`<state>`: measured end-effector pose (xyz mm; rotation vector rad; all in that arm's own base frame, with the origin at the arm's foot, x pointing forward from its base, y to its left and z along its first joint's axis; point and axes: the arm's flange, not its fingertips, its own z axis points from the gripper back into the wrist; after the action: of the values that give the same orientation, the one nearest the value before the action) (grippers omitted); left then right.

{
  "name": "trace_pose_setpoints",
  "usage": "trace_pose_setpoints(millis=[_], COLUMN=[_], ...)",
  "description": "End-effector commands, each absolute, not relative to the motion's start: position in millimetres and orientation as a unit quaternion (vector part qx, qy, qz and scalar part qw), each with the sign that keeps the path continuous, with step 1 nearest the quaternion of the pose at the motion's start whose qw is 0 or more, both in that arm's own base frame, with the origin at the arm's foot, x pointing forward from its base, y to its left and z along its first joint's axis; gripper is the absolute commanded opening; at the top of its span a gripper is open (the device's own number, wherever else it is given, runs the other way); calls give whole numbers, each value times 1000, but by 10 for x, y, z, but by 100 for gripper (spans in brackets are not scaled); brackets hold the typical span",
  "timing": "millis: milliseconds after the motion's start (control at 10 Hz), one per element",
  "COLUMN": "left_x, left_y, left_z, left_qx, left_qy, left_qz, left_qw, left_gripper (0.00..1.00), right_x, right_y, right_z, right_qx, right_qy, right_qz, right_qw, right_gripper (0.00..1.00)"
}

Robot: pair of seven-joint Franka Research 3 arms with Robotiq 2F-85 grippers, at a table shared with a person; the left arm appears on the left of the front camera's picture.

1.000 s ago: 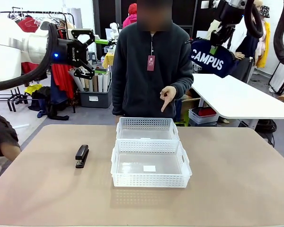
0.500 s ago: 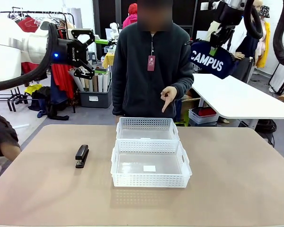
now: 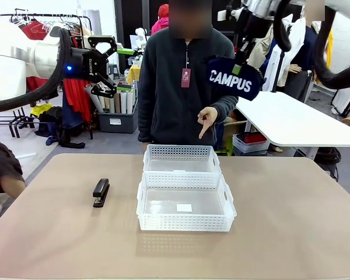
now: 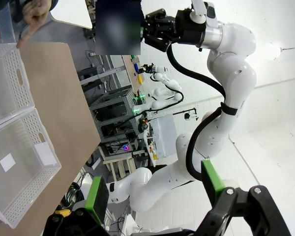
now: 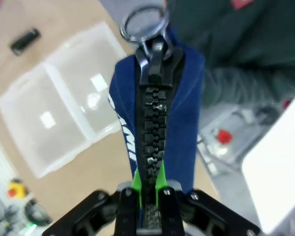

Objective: Distribute items into two baskets.
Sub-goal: Move the picked Pencil pouch towards the Organizing basket indicated by the person, stopping as directed.

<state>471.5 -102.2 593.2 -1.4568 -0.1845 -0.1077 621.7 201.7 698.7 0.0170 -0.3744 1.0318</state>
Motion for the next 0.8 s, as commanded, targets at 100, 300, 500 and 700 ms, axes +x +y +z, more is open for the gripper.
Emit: trace_pose_setpoints(millis=[100, 300, 500, 700], left_x=[4712, 4712, 4712, 4712], left_y=[-1021, -1021, -1021, -1021], left_z=[5952, 5952, 5952, 5952], left_qx=[-664, -664, -664, -664], left_qy=[-87, -87, -87, -87], left_qz=[-49, -49, -49, -49], left_qw=[741, 741, 741, 741], left_gripper=[100, 100, 100, 100], right_x=[6395, 6450, 6465, 6487], right_y=[2396, 2603, 2804, 2952], right_z=[7089, 7024, 6910, 6756], right_qx=[-36, -31, -32, -30], right_qy=[-192, -185, -168, -156], right_qz=[588, 631, 660, 668], right_qw=[785, 753, 732, 727], right_gripper=[0, 0, 0, 0])
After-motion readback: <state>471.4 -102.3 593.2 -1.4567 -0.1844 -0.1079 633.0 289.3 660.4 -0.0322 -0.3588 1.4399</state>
